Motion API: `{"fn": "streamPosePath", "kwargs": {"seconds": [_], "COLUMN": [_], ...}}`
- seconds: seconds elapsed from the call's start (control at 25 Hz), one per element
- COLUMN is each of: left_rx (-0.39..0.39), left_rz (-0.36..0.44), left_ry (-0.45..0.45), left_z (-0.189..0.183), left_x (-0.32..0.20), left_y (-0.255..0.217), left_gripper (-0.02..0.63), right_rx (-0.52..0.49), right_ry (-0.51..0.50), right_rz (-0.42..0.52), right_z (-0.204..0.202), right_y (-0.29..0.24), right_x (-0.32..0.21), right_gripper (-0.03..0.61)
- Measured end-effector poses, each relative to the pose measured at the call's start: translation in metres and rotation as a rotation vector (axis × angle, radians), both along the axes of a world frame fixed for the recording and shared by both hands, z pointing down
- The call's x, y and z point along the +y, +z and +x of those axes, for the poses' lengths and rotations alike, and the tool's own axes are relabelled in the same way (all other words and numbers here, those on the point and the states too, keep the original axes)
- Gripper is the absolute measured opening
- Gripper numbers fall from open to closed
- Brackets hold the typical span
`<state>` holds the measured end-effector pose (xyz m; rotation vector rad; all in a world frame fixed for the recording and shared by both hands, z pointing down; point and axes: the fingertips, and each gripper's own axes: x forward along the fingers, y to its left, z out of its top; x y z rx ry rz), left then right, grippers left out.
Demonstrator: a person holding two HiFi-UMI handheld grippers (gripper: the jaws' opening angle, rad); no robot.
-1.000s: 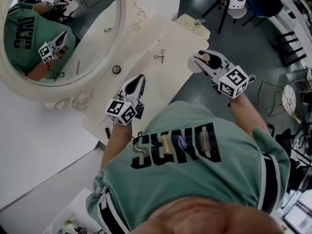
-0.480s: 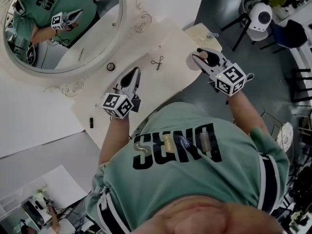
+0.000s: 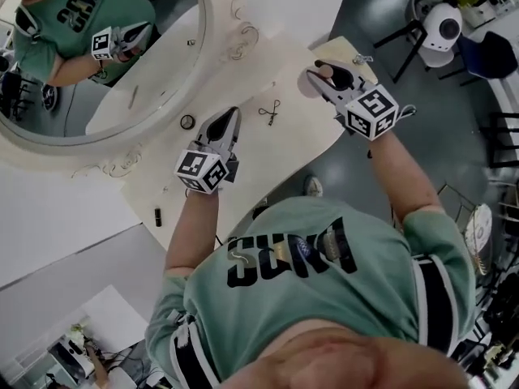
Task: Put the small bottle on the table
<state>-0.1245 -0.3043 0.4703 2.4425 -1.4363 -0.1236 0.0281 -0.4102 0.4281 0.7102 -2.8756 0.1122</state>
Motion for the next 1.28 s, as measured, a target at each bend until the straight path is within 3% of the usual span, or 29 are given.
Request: {"fn": "streamPosePath", "kwargs": {"seconds": [0.56,1.28], "left_rx": [0.007,0.042], "left_rz": [0.0,-0.019], "left_ry": [0.015,0.002], "left_z": [-0.018,-0.03], "left_x": [-0.099,-0.145], "left_y": [0.055,0.112], "left_gripper": [0.008,0.008], "right_rx": [0.042,0.116], "right_ry": [0.061,-0.003], "right_rz": [-0.029,-0.03], "right_z": [-0.074,-0.138], "right_y": [0.077,0.151], "right_x": [-0.119,-0.156], "right_gripper": [0.115,0.115]}}
